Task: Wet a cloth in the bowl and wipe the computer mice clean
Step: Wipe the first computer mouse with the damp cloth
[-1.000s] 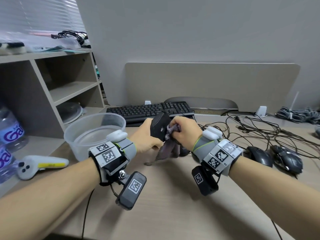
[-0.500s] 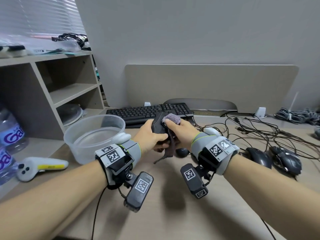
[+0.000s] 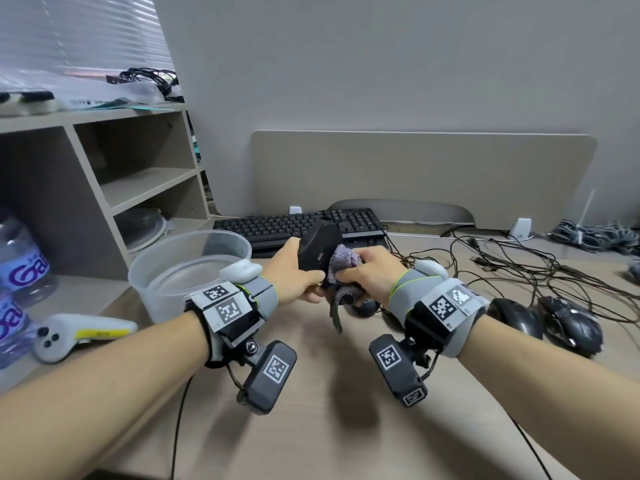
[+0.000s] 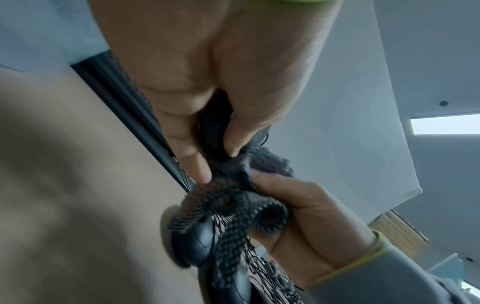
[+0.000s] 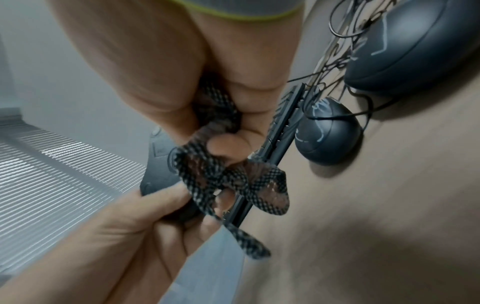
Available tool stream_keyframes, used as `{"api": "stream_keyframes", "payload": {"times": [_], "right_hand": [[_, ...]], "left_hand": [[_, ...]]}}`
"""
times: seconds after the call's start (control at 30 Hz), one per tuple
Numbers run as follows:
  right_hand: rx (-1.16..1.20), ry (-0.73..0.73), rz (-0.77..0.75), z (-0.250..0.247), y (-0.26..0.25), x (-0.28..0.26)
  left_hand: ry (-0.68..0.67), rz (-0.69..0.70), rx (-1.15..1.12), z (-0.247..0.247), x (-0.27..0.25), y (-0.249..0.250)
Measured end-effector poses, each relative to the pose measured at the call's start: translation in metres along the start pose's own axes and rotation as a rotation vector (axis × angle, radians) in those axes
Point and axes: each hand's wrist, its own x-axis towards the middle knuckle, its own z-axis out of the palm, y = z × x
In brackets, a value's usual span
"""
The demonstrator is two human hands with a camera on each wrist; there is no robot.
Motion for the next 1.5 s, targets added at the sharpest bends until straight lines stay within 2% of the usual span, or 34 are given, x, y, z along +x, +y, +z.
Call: {"api": "stream_keyframes", "payload": {"times": [0.1,0.2,0.23,0.33,0.43,0.5,0.6,0.73,0.9,1.03,1.17,1.3,1.4,1.5], "right_hand": [[-0.072,0.065,-0.093,-0.006,-0.007,0.003],[-0.251,0.314,-0.229,-0.019,-0.019,0.009],[-0.333,0.357,-0.266,-0.021,-0.022,0.009],[-0.506,0.326,-0.368,-0.009,-0.026,0.007],[-0.539,0.279,-0.493,0.006,-0.019,0.003],[-0.578,0.251,-0.503,0.008,-0.015,0.003],[-0.602,0.280,-0.486,0.001,-0.014,0.004],[-0.527,0.347,-0.482,-0.006,-0.024,0.006],[-0.736,0.158,-0.566,0.015,-0.021,0.001],[-0.666,0.282,-0.507,0.001,-0.020,0.009],[-0.700,0.155,-0.602,0.021,-0.020,-0.003],[-0.566,0.205,-0.590,0.010,-0.021,0.002],[-0.534,0.158,-0.621,0.010,-0.018,-0.004],[-0.462,0.143,-0.590,0.007,-0.020,-0.008]], "left_hand": [[0.023,-0.024,0.005,-0.008,0.001,-0.001],[0.020,-0.034,-0.005,-0.011,0.000,-0.004],[0.009,-0.036,-0.021,-0.009,-0.001,-0.003],[-0.008,-0.044,-0.143,0.001,-0.004,-0.001],[0.013,-0.058,-0.253,0.006,-0.006,0.003],[0.047,-0.071,-0.285,0.003,-0.005,0.003],[0.063,-0.065,-0.291,-0.002,-0.005,0.001],[0.019,-0.026,-0.258,-0.003,-0.007,0.002],[0.001,0.033,-0.115,-0.002,-0.005,0.004],[0.037,0.042,-0.108,-0.002,-0.006,0.000],[0.039,0.009,-0.224,0.002,-0.004,0.000],[0.065,-0.014,-0.292,-0.002,-0.002,-0.006],[0.049,-0.031,-0.354,-0.004,-0.001,-0.008],[0.030,-0.025,-0.372,-0.004,-0.001,-0.011]]}}
